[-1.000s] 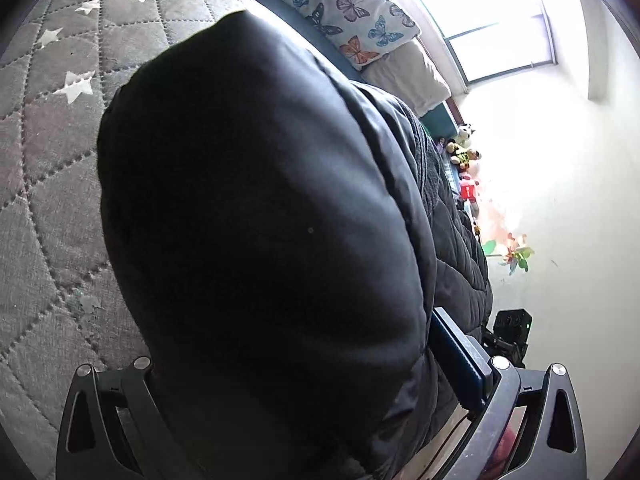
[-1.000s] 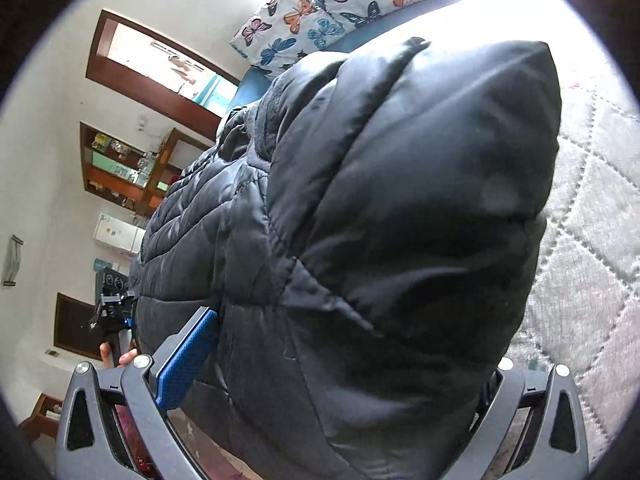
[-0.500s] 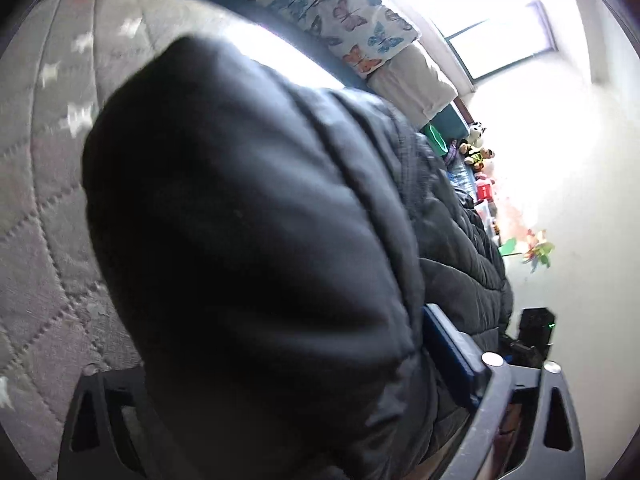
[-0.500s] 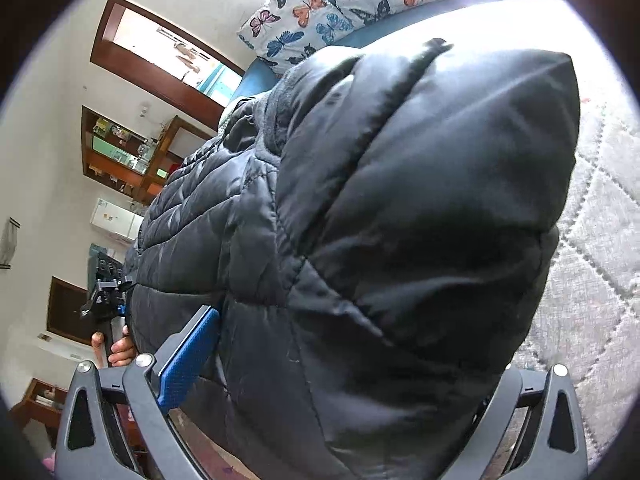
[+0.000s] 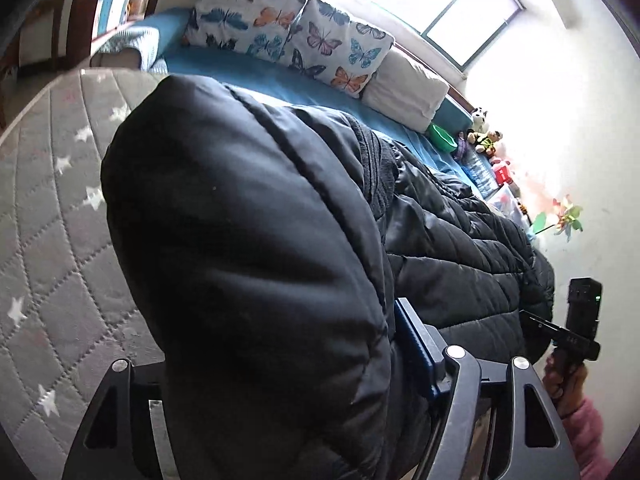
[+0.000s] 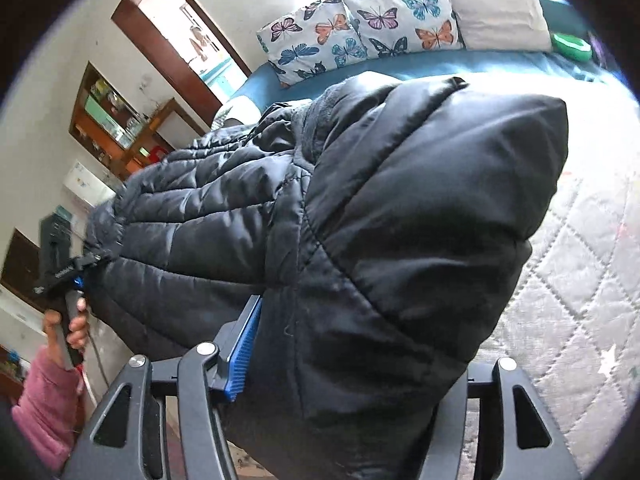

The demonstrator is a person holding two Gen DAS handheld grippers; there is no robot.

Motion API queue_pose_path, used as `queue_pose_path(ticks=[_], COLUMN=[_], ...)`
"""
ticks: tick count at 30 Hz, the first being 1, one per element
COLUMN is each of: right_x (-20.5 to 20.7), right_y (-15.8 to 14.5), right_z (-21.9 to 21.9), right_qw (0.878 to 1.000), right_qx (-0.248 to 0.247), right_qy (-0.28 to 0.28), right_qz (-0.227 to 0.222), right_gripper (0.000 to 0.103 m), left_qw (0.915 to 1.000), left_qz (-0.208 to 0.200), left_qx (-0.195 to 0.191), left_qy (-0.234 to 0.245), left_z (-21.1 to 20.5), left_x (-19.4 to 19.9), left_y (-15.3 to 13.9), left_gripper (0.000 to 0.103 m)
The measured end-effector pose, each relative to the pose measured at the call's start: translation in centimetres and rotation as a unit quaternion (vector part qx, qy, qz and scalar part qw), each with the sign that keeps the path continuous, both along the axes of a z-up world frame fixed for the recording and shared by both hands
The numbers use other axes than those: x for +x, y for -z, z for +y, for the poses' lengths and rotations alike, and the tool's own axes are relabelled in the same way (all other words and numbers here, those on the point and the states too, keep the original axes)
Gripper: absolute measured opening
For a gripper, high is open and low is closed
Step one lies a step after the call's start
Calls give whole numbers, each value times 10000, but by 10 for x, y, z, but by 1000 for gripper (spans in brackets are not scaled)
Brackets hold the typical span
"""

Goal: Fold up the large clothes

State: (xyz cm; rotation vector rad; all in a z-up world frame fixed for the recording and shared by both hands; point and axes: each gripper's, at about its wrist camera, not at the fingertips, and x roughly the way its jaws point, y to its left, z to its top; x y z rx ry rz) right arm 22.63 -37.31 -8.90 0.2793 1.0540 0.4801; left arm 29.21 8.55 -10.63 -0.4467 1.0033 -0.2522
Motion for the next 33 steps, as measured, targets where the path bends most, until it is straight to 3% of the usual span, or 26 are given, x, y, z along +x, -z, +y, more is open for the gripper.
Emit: queue_pose_path(ticks=[2, 5, 8, 11, 12, 14, 16, 17, 19, 22, 28, 33], right_x=[6, 12, 19, 19, 18, 11, -4, -6, -13, -20, -35, -48], right_y=[7, 18, 27, 25, 24, 14, -1, -6, -18, -29, -53, -69], right_z=[-6, -12, -18, -13, -13, -9, -6, -2, 8, 14, -4, -31], right_qw=[9997, 9977, 9940, 9943, 9947, 9968, 9988, 9992, 9997, 9992, 9978, 9957], right_qx=[139, 454, 850, 847, 825, 700, 483, 401, 139, -73, -191, -332], right_qy=[22, 3, -21, -53, -35, 85, 78, 80, 135, 182, 255, 452], right_qz=[189, 497, 682, 642, 616, 382, 81, -5, -176, -351, -588, -734], right_gripper=[87, 99, 103, 103, 101, 82, 64, 60, 56, 52, 49, 49], left_qw=[9998, 9972, 9920, 9845, 9858, 9923, 9962, 9971, 9988, 9996, 9990, 9974], left_qz=[100, 352, 625, 881, 803, 553, 345, 281, 124, -69, -219, -269], left_qx=[-199, -658, -1094, -1517, -1472, -1106, -805, -711, -476, -279, -295, -367], left_qy=[12, 17, 55, -13, -15, -11, -39, -42, -49, 0, 241, 556], left_z=[12, 29, 45, 48, 46, 36, 27, 23, 14, 0, -37, -108], left_x=[1, 1, 8, 19, 19, 13, 7, 5, 0, -7, 5, 34], left_y=[4, 20, 33, 43, 41, 29, 15, 11, -2, -24, -34, -44], left_gripper=[82, 92, 103, 103, 102, 94, 79, 76, 66, 61, 61, 61])
